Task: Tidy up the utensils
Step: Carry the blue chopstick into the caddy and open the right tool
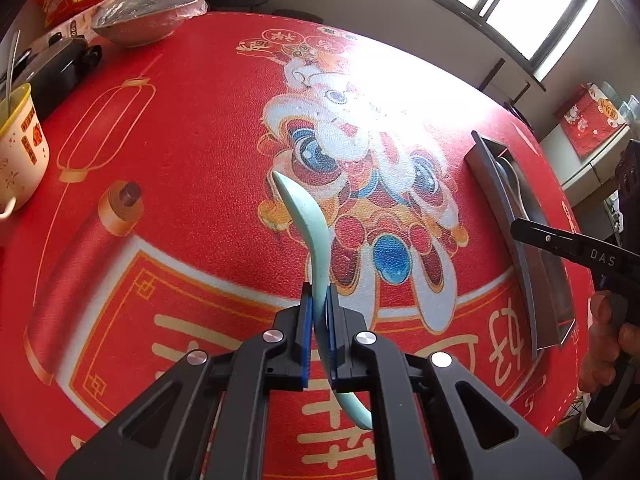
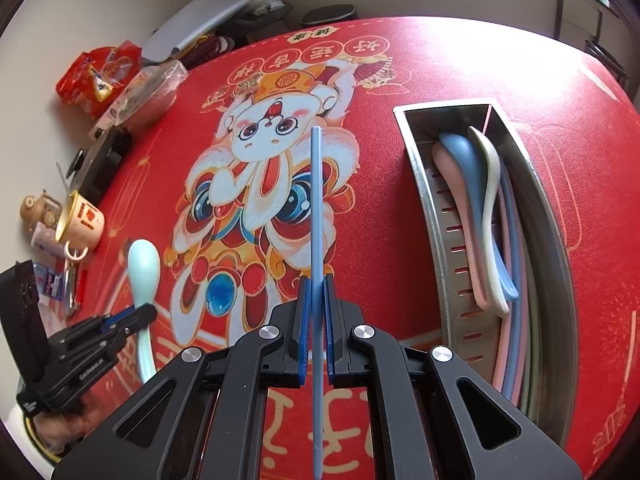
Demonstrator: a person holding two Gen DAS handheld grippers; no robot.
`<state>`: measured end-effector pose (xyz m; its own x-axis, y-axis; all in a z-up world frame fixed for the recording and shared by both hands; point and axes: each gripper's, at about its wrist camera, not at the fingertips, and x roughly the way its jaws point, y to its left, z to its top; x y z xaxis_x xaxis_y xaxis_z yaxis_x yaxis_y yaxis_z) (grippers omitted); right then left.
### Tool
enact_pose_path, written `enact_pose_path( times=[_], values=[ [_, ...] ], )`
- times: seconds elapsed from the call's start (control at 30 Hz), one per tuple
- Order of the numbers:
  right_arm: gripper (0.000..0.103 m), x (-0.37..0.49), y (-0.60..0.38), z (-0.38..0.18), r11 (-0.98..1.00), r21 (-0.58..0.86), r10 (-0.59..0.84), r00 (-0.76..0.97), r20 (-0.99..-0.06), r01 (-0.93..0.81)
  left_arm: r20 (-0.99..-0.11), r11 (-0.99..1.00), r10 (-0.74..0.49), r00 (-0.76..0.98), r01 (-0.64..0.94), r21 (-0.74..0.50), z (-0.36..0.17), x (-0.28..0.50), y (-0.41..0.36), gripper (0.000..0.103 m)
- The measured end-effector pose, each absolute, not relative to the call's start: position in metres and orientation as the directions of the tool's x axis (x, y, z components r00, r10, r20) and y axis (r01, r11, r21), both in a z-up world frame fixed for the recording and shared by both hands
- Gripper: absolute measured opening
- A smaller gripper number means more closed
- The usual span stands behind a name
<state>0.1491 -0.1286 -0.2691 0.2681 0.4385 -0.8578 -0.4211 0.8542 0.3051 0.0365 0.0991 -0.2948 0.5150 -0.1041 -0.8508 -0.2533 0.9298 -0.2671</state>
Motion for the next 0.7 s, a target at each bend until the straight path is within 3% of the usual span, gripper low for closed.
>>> enact_pose_path(
  times=[0.37,0.7],
  values=[
    [0.006,0.169,-0.190,-0.233,0.885,0.271,0.421,0.404,-0.812,-0.378,-0.837,0.933,-0.099,0.538,-0.242,-0.266,-0.279,0.049,0.079,0.006],
    [0.006,0.184,-0.236,-0.262,0.930,0.216,0.322,0.377,-0.868,-0.297,-0.829,0.937,-0.112,0.548,-0.219,-0.272,-0.270,0.060,0.051,0.006]
  ],
)
